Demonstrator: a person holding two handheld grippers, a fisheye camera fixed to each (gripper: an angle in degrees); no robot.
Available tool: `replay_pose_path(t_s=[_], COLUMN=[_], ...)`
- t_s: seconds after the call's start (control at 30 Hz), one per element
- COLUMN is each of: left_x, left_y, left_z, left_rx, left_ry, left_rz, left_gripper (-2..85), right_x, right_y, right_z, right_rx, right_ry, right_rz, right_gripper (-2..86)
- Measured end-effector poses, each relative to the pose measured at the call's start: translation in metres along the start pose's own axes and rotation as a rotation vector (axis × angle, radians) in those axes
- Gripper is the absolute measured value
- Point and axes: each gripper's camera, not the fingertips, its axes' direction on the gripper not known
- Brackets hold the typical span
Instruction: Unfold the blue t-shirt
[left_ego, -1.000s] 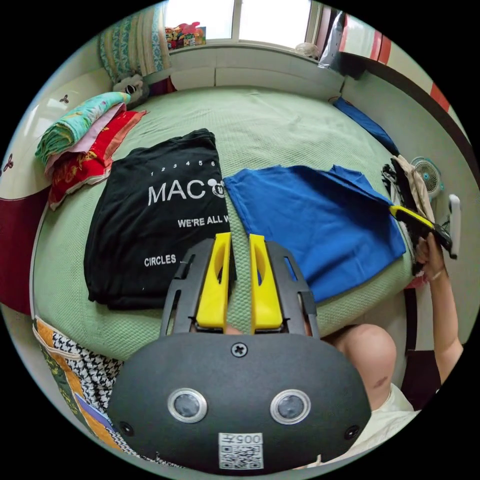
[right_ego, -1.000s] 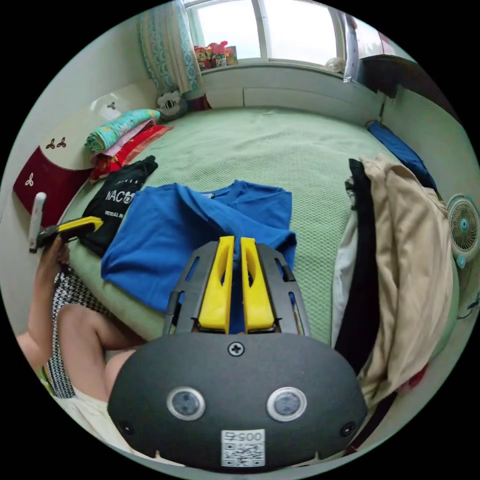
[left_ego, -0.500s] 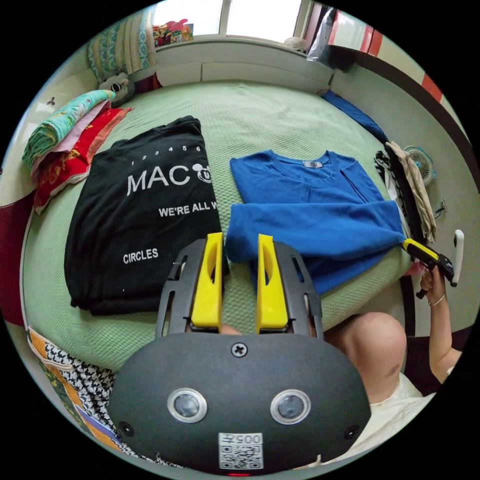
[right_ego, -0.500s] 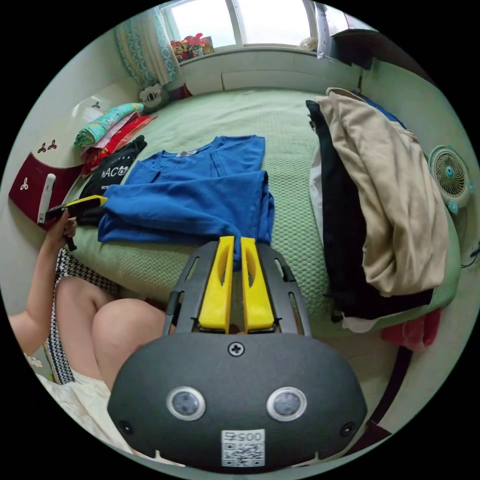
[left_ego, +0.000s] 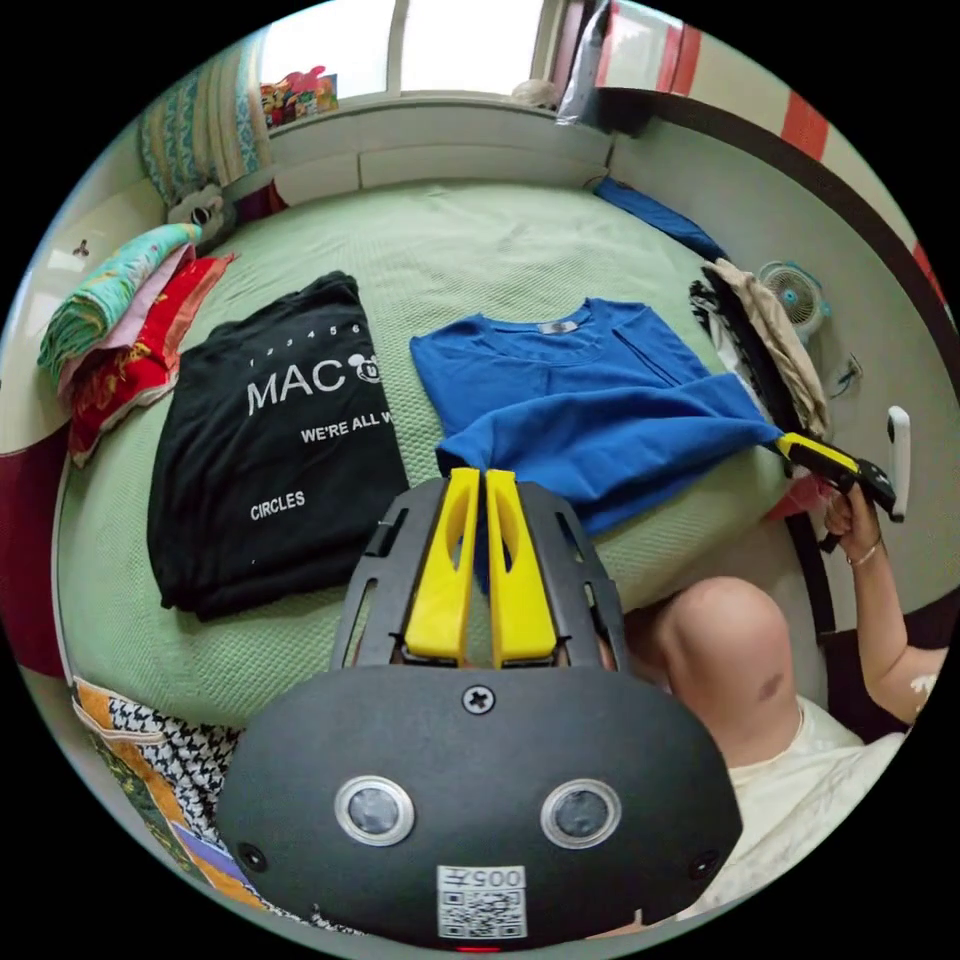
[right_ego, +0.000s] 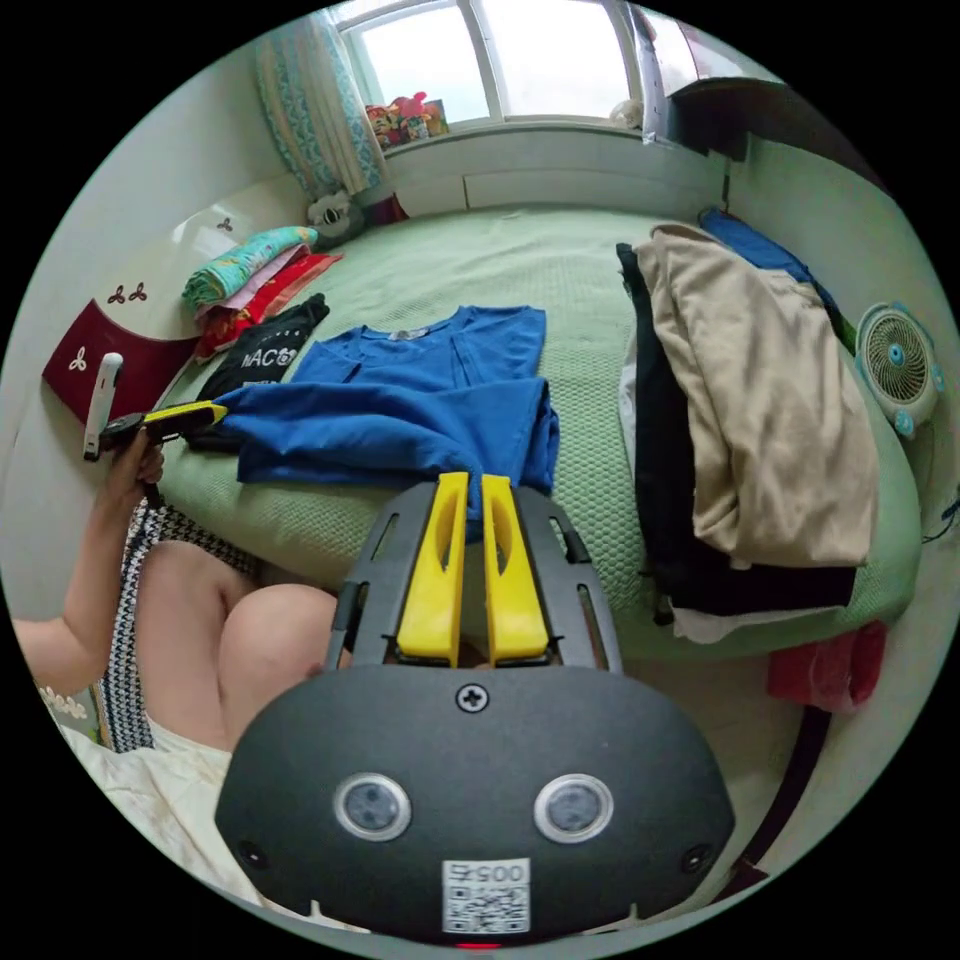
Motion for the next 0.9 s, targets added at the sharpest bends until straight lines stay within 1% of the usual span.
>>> replay_pose_path(t_s=[0.17,0.3,0.37,0.43,0.5,0.6,0.67,0.73,0.83,0.9], left_x=[0.026,0.049,0.059,0.069,0.071,0.065,0.06,0.055,0.049,0.048], left_y=[0.032,0.066,0.082,0.104,0.12,0.14,0.143,0.135,0.105,0.08], left_z=[-0.053,-0.092,-0.099,-0.095,-0.08,-0.051,-0.046,-0.052,-0.057,-0.054], left_rx=[0.026,0.022,-0.02,-0.089,-0.167,-0.266,-0.271,-0.243,-0.18,-0.128], left_ry=[-0.002,0.072,0.097,0.138,0.186,0.223,0.206,0.117,0.046,0.018], left_rz=[0.061,0.093,0.106,0.101,0.067,-0.025,-0.057,-0.054,-0.024,0.007], left_gripper=[0.4,0.4,0.4,0.6,1.0,2.1,3.0,4.4,6.6,8.0], right_x=[-0.001,0.006,0.013,0.018,0.025,0.037,0.043,0.043,0.047,0.042], right_y=[0.019,0.043,0.065,0.082,0.098,0.12,0.128,0.127,0.101,0.074], right_z=[-0.062,-0.112,-0.14,-0.153,-0.155,-0.133,-0.112,-0.11,-0.118,-0.12], right_rx=[0.09,0.152,0.176,0.168,0.119,0.003,-0.117,-0.131,-0.082,-0.034], right_ry=[0.031,0.018,0.012,0.01,-0.011,-0.078,-0.129,-0.078,0.0,0.008], right_rz=[-0.034,-0.028,-0.016,-0.006,0.007,0.049,0.081,0.078,0.087,0.058], right_gripper=[-1.0,-1.0,-1.0,-1.0,-0.9,0.8,2.9,3.9,5.3,6.8])
